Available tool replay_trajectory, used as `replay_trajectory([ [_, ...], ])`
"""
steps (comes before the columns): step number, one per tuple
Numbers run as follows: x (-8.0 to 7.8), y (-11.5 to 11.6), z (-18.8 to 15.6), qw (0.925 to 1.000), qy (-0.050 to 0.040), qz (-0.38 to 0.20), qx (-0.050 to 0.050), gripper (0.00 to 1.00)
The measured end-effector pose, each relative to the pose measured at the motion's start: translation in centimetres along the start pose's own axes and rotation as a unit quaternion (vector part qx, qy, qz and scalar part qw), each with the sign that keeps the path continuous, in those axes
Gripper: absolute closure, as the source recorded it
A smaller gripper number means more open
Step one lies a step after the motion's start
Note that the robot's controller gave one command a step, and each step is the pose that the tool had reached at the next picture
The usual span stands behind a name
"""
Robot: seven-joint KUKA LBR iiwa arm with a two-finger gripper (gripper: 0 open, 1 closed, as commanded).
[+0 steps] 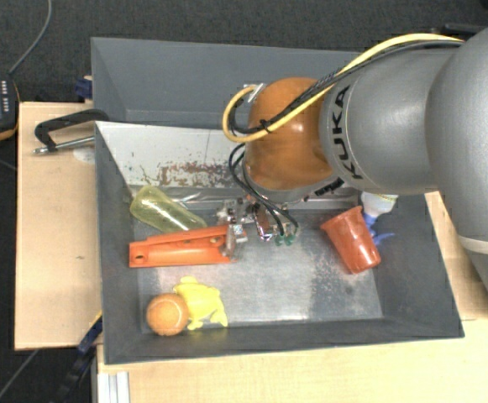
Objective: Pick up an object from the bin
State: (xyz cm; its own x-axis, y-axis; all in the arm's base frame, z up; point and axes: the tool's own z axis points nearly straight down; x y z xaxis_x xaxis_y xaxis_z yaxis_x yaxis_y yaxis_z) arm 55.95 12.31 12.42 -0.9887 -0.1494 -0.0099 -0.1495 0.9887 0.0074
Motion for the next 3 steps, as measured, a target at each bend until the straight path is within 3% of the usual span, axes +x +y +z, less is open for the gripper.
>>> replay_trajectory([
  [1, -0.8, -0.6, -6.3, 0.9999, -0.0116, -0.005, -0.001, 1.0],
  [2, -2.2, -1.0, -3.1, 0.9999, -0.0126, 0.005, -0.001, 1.0],
  [3, -1.3, -0.7, -6.0, 0.9999, -0.0066, 0.011, -0.001, 1.0],
])
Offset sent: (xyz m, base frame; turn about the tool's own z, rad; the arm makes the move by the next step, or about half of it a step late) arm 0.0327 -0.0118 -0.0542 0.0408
